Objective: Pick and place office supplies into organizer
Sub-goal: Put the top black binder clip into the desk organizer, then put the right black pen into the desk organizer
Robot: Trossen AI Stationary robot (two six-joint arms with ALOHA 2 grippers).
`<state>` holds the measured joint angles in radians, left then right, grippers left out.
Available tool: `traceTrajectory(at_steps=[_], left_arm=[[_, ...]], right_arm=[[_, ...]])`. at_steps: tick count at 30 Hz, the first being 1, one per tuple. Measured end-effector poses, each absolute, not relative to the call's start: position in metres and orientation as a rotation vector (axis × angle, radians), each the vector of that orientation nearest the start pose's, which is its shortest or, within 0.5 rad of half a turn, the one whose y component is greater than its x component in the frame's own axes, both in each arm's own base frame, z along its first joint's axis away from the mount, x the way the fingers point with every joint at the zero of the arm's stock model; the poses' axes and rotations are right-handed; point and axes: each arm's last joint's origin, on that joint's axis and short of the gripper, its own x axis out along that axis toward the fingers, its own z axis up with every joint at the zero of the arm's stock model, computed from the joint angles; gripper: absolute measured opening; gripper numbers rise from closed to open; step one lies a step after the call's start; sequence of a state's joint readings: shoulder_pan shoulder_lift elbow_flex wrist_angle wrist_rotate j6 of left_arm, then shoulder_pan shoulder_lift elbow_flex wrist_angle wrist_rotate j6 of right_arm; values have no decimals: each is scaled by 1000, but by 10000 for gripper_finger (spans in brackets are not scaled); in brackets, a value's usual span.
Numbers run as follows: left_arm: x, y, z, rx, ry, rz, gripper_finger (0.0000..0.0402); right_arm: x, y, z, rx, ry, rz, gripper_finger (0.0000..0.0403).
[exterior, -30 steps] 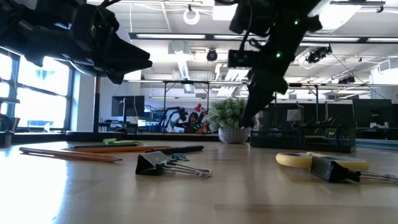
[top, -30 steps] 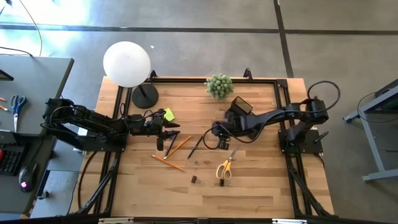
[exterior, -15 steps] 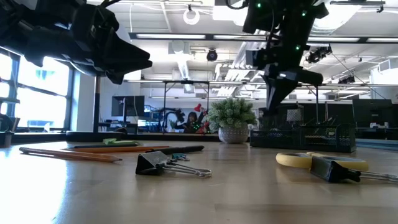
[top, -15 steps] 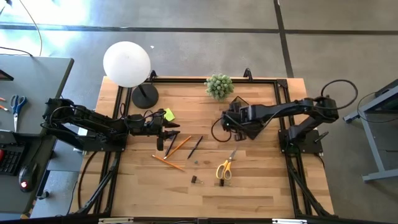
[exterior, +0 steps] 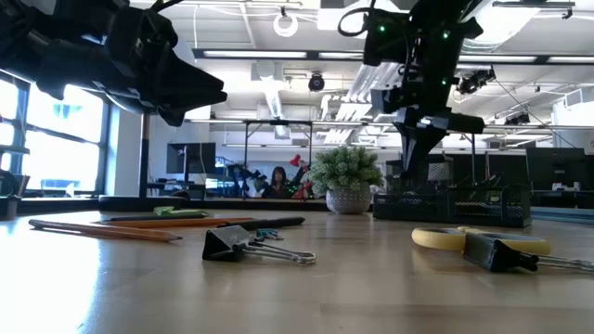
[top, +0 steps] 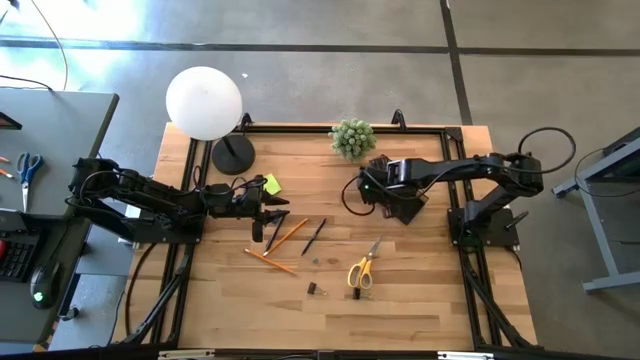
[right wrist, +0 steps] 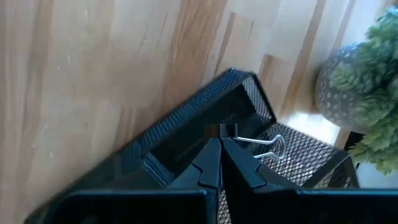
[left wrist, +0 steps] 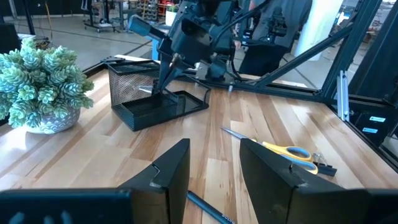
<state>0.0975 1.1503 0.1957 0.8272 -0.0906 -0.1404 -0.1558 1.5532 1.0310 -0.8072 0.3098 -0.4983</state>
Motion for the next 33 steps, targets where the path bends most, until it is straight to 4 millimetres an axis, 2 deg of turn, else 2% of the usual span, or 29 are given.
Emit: traceTrajectory(at_steps=[16,26,30,33], left_arm=[[197,22,167,-158,112,198,129],[197,22,166,-161,122,199,129],[197,22,166,-162,123,199,129],[197,22,166,-161,123,203,129]], right_arm=[[272,-52,196,-479,1414,-9,6],[272,-54,197,-491,1415,-85,118],[276,-53,199,-420,1368,-127,139],[285,-50,204,-325,1269,-105,141]])
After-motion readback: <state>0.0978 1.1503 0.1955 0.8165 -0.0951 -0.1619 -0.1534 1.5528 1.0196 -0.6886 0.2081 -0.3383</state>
